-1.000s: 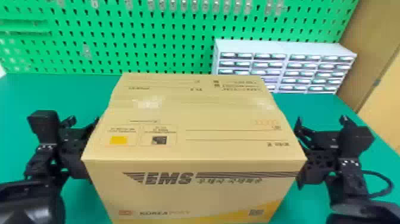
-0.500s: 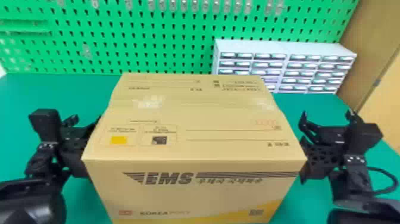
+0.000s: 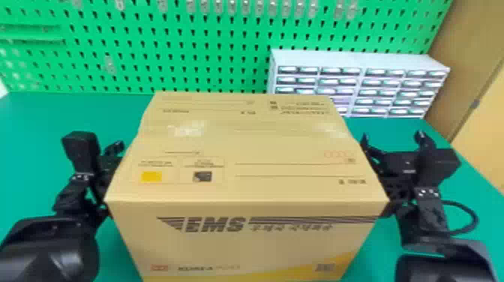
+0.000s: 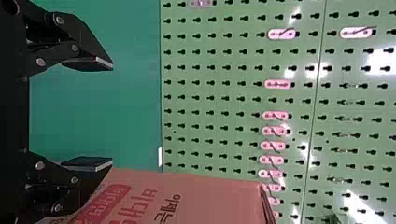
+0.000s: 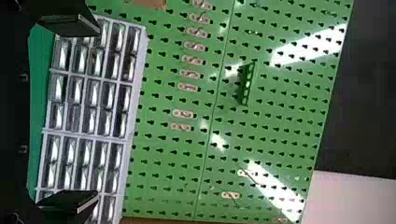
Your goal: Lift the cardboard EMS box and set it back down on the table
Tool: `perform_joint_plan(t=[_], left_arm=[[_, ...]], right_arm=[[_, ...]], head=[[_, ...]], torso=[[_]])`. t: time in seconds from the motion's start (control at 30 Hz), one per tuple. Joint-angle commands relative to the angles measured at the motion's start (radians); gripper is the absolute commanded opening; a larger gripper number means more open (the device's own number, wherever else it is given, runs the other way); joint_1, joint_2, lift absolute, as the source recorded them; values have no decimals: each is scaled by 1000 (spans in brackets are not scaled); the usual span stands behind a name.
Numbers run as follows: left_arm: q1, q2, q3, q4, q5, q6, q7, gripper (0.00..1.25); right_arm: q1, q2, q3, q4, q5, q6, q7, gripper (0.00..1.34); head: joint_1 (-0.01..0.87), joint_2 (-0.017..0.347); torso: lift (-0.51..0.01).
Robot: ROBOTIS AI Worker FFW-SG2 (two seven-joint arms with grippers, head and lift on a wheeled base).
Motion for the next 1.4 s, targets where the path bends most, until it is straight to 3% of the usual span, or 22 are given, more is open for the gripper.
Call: perform_joint_plan(t=[0.0,0.77,1.37], left_arm=[[-5,0,-46,0,18,8,-9,727],[-28,0,-58,6,18,14,-32,727],[-140,0,-53,-19,16,14,-68,729]], right_arm=[[-14,-3,31,15,-6,-1,0,1259],[-31,-10,58,32,-6,-7,0,1259],[-139,-32,87,23,-15,-6,0,1259]], head=[[678,-14],[678,-14],[678,-14]], torso=[[-100],[-100],[-100]])
